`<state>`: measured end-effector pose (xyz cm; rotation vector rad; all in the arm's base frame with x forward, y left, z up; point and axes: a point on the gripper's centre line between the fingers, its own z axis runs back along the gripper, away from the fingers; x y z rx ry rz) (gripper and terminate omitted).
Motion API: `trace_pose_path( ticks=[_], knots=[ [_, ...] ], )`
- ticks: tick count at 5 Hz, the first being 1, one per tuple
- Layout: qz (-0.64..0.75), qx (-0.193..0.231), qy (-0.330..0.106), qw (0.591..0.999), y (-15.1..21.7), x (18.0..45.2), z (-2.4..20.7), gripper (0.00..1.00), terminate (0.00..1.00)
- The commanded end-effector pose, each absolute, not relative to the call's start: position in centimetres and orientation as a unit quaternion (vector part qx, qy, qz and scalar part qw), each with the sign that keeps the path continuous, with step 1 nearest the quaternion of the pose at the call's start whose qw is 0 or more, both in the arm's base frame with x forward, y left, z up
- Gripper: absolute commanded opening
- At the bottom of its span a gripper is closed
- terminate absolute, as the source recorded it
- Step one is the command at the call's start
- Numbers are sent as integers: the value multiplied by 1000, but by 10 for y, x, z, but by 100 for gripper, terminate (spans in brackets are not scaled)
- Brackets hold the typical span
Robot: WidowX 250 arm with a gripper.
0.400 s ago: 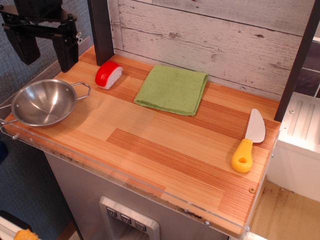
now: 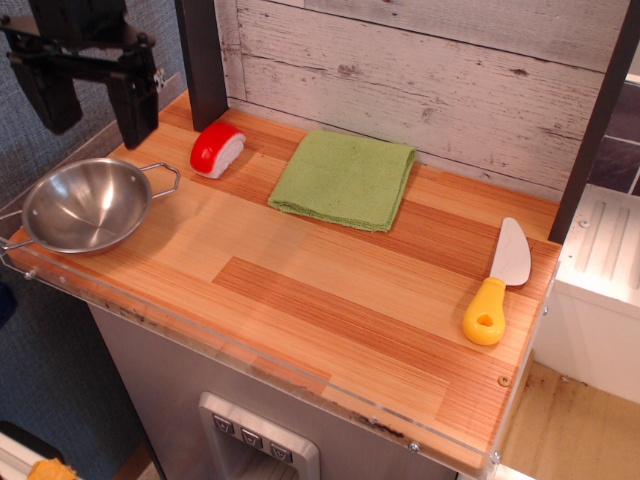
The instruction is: Place the green towel on the front edge of the table.
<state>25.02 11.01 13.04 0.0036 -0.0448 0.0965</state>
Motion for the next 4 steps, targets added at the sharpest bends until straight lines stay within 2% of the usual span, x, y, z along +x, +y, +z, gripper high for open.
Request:
trace_pose_path(
  ticks=[1, 2, 3, 4],
  knots=[
    [6, 21, -48, 999, 76, 311, 121, 100, 0],
    [17, 31, -68, 997, 46, 359, 94, 100, 0],
    [59, 34, -93, 993, 41, 386, 75, 100, 0],
    [80, 10, -107, 991, 33, 404, 63, 100, 0]
  ],
)
